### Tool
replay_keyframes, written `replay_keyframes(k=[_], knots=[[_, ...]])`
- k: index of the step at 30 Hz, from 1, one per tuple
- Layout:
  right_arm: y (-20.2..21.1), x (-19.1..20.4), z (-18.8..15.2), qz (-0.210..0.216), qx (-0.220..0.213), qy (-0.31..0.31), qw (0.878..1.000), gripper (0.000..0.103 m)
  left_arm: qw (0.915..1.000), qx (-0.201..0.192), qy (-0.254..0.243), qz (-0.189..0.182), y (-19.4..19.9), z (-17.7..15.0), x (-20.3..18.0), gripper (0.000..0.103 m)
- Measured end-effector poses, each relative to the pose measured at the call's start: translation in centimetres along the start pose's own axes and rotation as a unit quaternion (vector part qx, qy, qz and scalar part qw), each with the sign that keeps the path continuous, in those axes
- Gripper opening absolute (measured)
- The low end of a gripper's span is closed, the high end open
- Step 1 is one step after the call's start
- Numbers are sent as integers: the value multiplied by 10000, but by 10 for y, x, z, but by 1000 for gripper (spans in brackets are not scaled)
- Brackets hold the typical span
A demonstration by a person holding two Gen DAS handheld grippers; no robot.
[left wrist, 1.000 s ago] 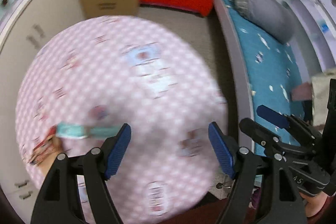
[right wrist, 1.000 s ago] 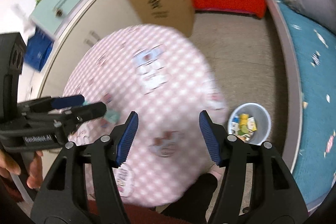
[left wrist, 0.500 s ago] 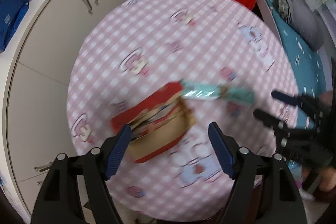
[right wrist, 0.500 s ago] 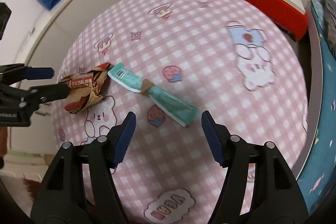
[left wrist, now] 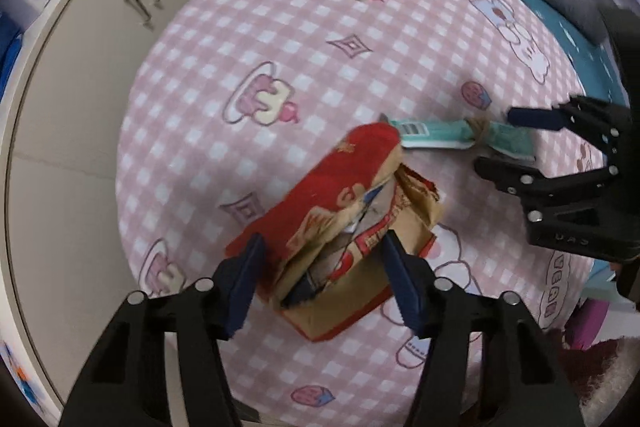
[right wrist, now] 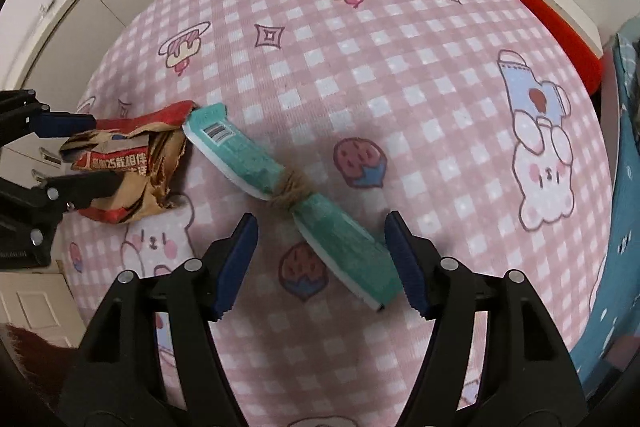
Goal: Collect trash
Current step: 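Grasp the brown snack bag with the left tool while the right grasps the teal toothpaste tube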
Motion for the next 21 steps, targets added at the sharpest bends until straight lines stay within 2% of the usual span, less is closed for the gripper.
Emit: replay_keyframes(k=[1,2,3,5,6,11,14,21], knots=[[-1,1,1,-38,7,53,10000,65,10000,-30,-52,-3,1,2,-3,49],[-1,1,2,-77,19,98,9999,59,9999,-84,-82,-53,3,4,-6,40],[-1,2,4,-170,6,165,9997,42,9999,-108,-83,-99,5,6,-8,37],[0,0,6,-202,26,214,9996,25,9998,-150,-63,-84,9,11,-12,28],[1,-2,6,-180,36,177,9997,22,9998,-180,-55,-76,11,13,-14,27],[20,-26,-3,113,-149,-361,9992,22,9989,-352,141,-277,26,24,-26,19],[42,-45,-15,275,-376,-702,9964,22,9977,-463,226,-441,38,35,-40,18],[101,-97,-52,389,-830,-1249,9879,22,9948,-794,-17,-633,79,72,-119,18]])
Point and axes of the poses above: each gripper's, at about its wrist camera, not at the fingertips, and y roughly against the way its jaws point, x to its left, z to its top, the point moved 2 cm from there along -y, roughly the way its jaws point, and after that the axes turned 12 degrees about z, right-handed, at the moved point
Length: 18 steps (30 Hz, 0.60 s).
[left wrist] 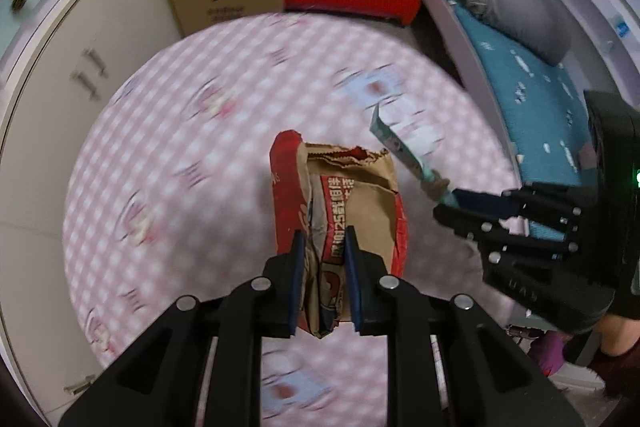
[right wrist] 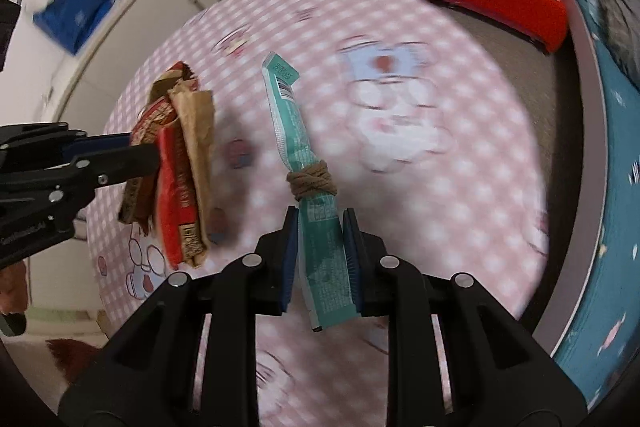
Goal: Collect trash
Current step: 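Grasp the brown snack bag with the left tool while the right grasps the teal toothpaste tube, then carry both items over the bucket and open the right tool to drop the tube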
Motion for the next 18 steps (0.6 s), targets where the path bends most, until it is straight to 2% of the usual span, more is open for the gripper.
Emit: replay_keyframes(k=[8,13,18], knots=[[101,-103,-29,-162,-527,-661,9963,22,9981,-176,-493,-321,18,44,-137,18],[151,-167,-51,-402,-743,-1031,9911,22,9941,-269,-917,-515,25,65,-229,18],[189,-217,-77,-571,-907,-1380,9846,22,9899,-296,-1217,-660,28,78,-297,18]])
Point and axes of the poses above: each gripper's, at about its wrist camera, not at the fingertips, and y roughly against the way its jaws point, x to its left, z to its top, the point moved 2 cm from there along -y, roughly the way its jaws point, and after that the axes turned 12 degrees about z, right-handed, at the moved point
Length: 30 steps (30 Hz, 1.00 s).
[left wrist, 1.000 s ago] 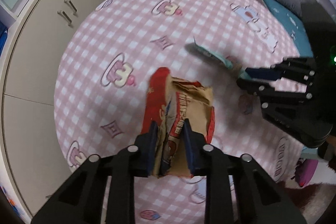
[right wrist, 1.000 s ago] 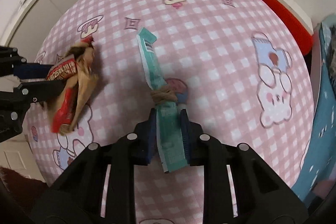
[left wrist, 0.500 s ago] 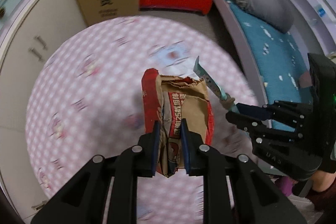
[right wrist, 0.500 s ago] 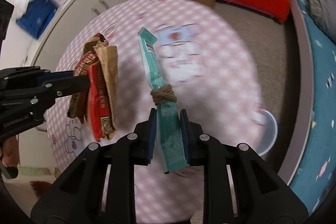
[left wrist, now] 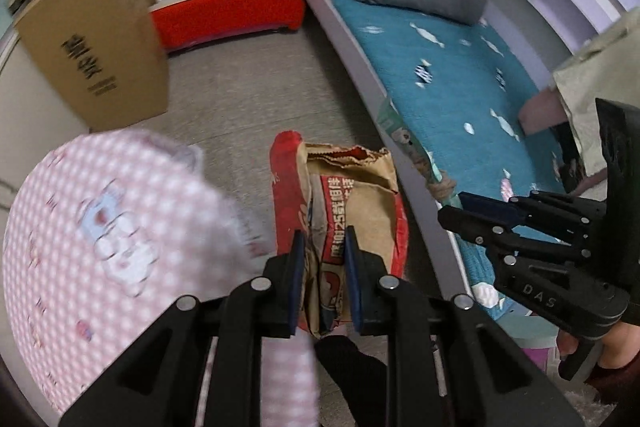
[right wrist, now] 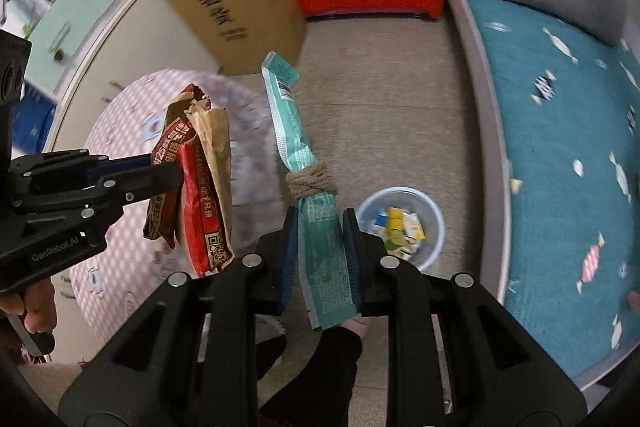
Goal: Collect trash
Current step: 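Carry both items over the bucket and open the right tool to drop the tube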
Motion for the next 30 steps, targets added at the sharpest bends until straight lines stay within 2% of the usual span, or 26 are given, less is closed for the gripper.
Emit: replay_keyframes(k=[6,10,18,19,20,21,30], knots=[[27,-49,-7,-83,-160,-326,9993,22,9994,0,-338,-54,-5,23,-54,18],[38,-68,-7,-87,-229,-455,9987,22,9989,4,-472,-30,-8,34,-73,18],[39,-83,1,8,-330,-618,9975,24,9981,55,-614,42,-12,40,-85,18],[37,-84,2,2,-325,-632,9975,27,9981,69,-616,50,-13,40,-86,18],[35,-86,2,-16,-289,-676,9973,50,9980,84,-618,56,-14,39,-86,18],[34,-88,2,-96,-316,-728,9968,67,9979,105,-628,69,-15,39,-86,18],[33,-92,1,-101,-320,-859,9957,67,9972,195,-722,88,-23,40,-91,18]])
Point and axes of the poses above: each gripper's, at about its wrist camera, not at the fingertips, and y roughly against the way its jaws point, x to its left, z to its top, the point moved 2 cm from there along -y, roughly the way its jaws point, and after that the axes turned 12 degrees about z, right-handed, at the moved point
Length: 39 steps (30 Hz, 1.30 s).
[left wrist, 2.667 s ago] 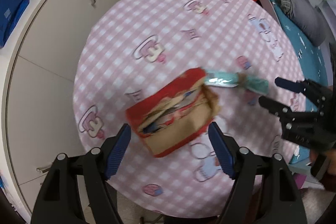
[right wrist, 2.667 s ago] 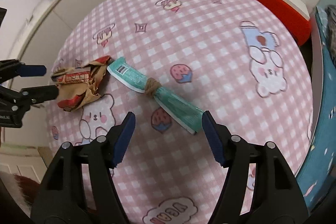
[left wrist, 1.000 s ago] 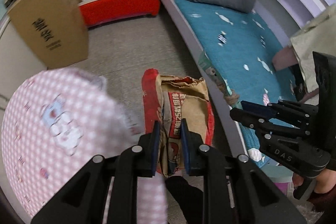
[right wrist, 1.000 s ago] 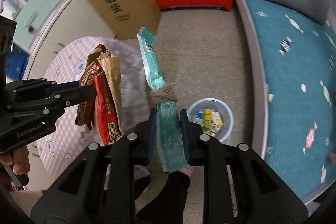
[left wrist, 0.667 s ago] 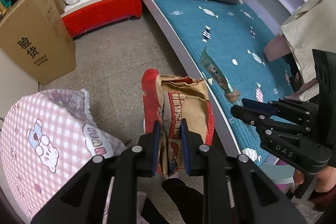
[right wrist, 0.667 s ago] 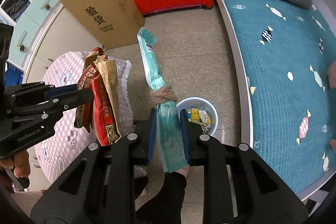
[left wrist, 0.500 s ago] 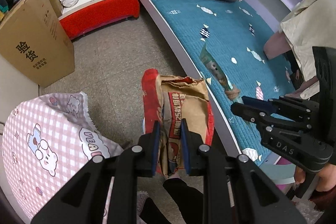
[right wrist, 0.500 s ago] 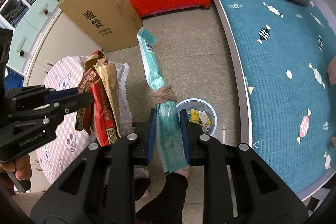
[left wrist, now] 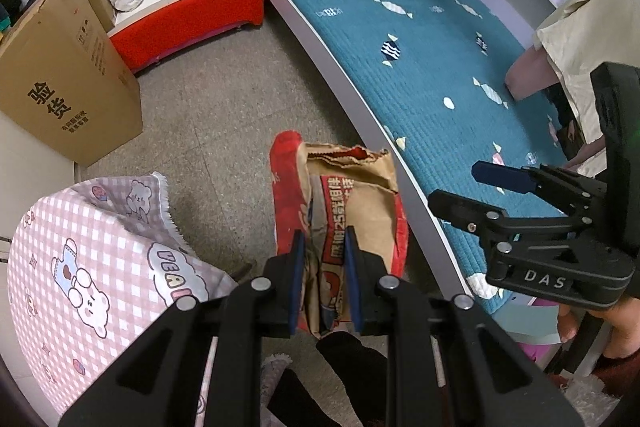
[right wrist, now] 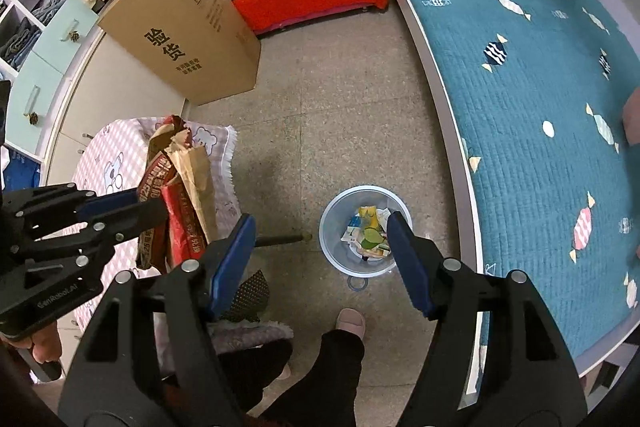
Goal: Collect trash
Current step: 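Carry both items over the bucket and open the right tool to drop the tube, then hold the brown snack bag over the bucket and open the left tool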
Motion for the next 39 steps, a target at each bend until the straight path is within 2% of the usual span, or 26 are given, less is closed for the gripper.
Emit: replay_keyframes(k=[23,32,39], knots=[[17,-20,-10,-49,-122,-345,9993,69,9994,163,-300,-26,-14,6,-24,18],[28,-41,-21,-100,-215,-575,9981,70,9988,284,-392,-38,-25,14,-41,18],[39,-55,-25,-164,-347,-754,9964,70,9986,213,-492,-40,-23,25,-57,19]])
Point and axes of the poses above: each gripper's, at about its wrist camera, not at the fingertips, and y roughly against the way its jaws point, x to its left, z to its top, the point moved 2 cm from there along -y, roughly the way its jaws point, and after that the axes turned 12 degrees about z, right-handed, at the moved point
